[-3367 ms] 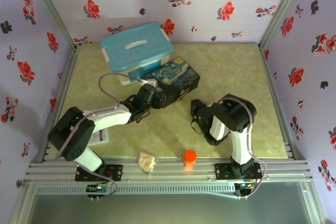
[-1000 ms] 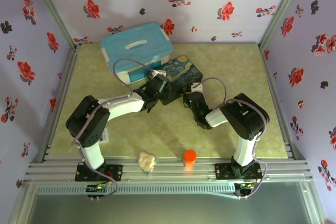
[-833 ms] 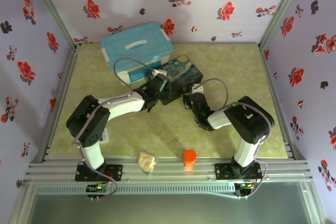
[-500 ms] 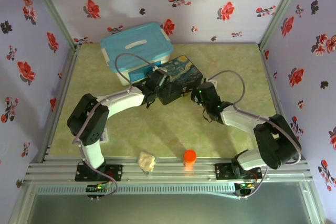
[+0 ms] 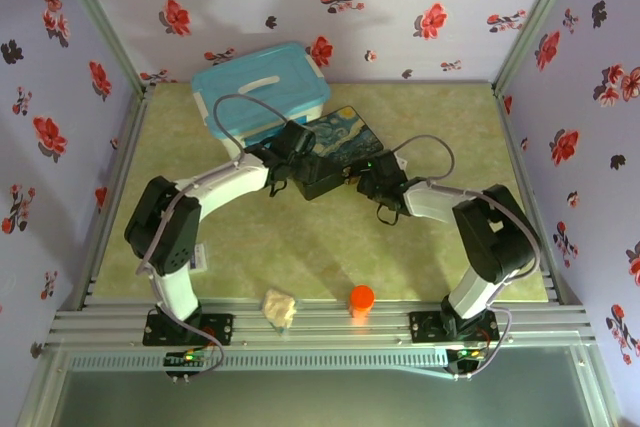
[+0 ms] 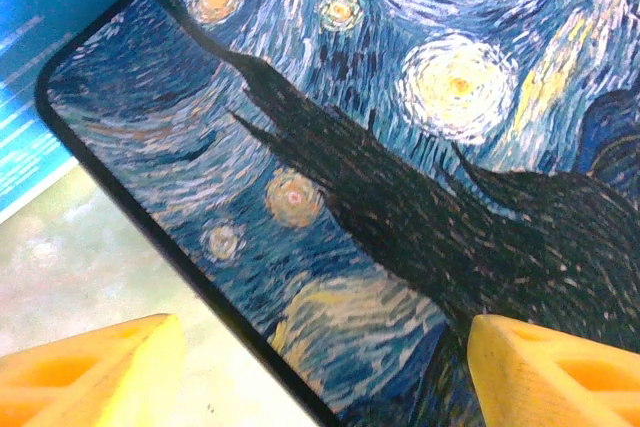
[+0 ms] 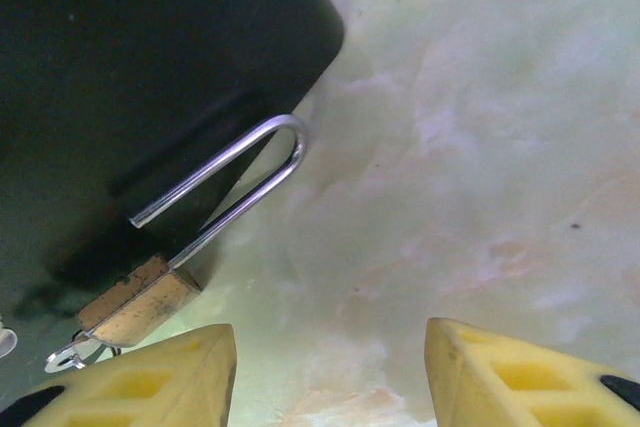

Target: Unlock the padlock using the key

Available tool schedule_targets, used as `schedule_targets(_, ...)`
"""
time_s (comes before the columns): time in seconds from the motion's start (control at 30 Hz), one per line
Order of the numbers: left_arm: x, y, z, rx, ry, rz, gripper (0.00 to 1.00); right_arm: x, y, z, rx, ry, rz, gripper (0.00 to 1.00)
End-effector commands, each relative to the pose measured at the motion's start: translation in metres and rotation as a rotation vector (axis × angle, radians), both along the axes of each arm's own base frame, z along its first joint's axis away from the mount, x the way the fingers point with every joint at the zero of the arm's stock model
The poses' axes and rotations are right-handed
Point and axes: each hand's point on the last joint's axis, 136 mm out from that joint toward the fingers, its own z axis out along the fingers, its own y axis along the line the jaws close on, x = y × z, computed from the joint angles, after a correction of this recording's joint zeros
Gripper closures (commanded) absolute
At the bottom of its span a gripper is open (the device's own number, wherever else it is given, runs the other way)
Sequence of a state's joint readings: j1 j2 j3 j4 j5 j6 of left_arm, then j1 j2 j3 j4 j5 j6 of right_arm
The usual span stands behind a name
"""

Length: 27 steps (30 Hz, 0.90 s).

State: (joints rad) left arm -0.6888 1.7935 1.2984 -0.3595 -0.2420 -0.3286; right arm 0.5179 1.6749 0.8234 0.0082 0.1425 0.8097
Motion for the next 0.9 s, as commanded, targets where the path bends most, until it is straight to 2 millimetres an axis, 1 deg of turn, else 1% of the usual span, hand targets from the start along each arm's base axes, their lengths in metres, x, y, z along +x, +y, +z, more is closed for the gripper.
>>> schedule_targets(0.0, -0.011, 0.010, 0.018, -0.010, -0.008, -0.009, 0.24, 0.017, 0.006, 0.006, 0.065, -0.056, -0.074, 0.47)
schedule_targets(0.1, -0.015, 0.016, 0.020, -0.004, -0.007, -0.007, 0.24, 0.024, 0.009, 0.010, 0.112, -0.094, -0.107, 0.48)
schedule_targets(0.23, -0.024, 0.023, 0.023, -0.008, -0.001, 0.001, 0.24, 0.026, 0.008, 0.019, 0.138, -0.132, -0.140, 0.47)
schedule_targets(0.3, -0.029, 0.028, 0.023, -0.019, -0.002, 0.013, 0.24, 0.027, 0.008, 0.019, 0.147, -0.136, -0.151, 0.47)
schedule_targets(0.37, -0.034, 0.032, 0.020, -0.028, 0.003, 0.024, 0.24, 0.030, 0.013, 0.014, 0.161, -0.125, -0.146, 0.47)
schedule_targets(0.47, -0.041, 0.036, 0.017, -0.041, 0.011, 0.038, 0.24, 0.031, 0.019, -0.003, 0.163, -0.080, -0.148, 0.47)
schedule_targets(0.53, -0.045, 0.038, 0.015, -0.041, 0.017, 0.041, 0.24, 0.032, 0.025, -0.010, 0.194, -0.080, -0.155, 0.47)
schedule_targets(0.67, -0.052, 0.046, 0.009, -0.031, 0.027, 0.048, 0.24, 0.033, 0.042, -0.020, 0.235, -0.068, -0.126, 0.48)
schedule_targets(0.73, -0.054, 0.048, 0.007, -0.028, 0.031, 0.050, 0.24, 0.027, 0.048, -0.023, 0.215, -0.056, -0.105, 0.50)
schedule_targets(0.8, -0.057, 0.050, 0.005, -0.026, 0.039, 0.055, 0.24, 0.016, 0.047, -0.027, 0.166, -0.027, -0.081, 0.52)
schedule_targets(0.87, -0.059, 0.051, 0.005, -0.034, 0.036, 0.059, 0.24, 0.000, 0.041, -0.033, 0.097, 0.018, -0.054, 0.54)
